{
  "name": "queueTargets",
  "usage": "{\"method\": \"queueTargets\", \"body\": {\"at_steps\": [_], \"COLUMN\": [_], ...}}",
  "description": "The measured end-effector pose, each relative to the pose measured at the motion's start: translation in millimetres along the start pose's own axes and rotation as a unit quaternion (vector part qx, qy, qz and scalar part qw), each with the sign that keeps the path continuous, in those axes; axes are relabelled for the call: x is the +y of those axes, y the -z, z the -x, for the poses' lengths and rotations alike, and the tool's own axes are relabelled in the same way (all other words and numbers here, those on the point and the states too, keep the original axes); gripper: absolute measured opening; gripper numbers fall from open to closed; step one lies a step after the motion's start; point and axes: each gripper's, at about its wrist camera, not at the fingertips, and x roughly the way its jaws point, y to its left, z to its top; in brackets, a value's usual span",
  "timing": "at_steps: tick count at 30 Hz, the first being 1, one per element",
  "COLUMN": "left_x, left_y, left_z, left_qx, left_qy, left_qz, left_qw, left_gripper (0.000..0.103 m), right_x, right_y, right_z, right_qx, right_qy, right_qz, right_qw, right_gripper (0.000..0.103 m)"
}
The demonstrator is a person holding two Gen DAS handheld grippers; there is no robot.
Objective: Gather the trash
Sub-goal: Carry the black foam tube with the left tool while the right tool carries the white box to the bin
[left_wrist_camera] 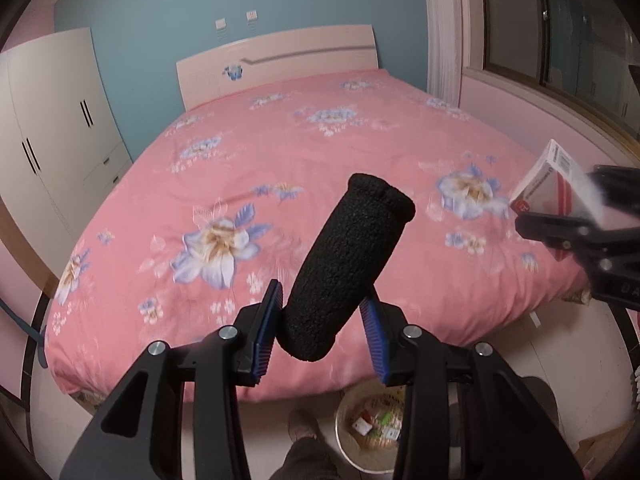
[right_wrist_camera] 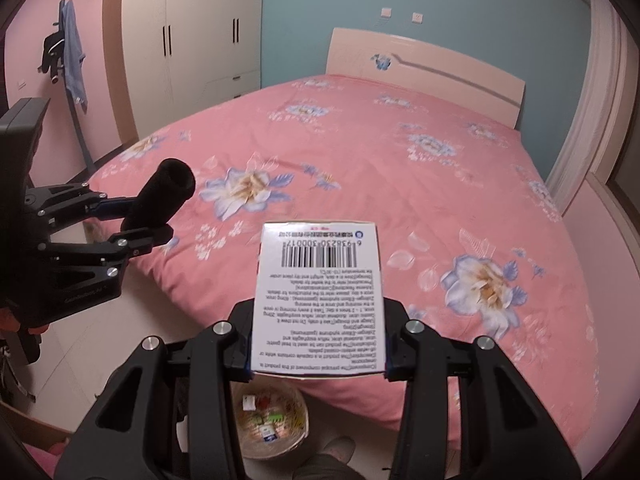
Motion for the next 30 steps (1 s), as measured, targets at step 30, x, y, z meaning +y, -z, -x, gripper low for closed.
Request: {"method": "queueTargets", "body": {"at_steps": [30], "left_x": [-24], "left_y": [155], "left_z": [-143], "left_qx": [0.221], "left_qy": [0.051], "left_qz": [0.018], "left_qw": [0.9737], "left_gripper": [0.042], "right_x": [40], "right_y": [137], "right_z": [-136], "right_qx": [0.199], "right_qy": [-0.08], "right_qz": [-0.014], "right_qw": [0.977], "right_gripper": [0.044]}}
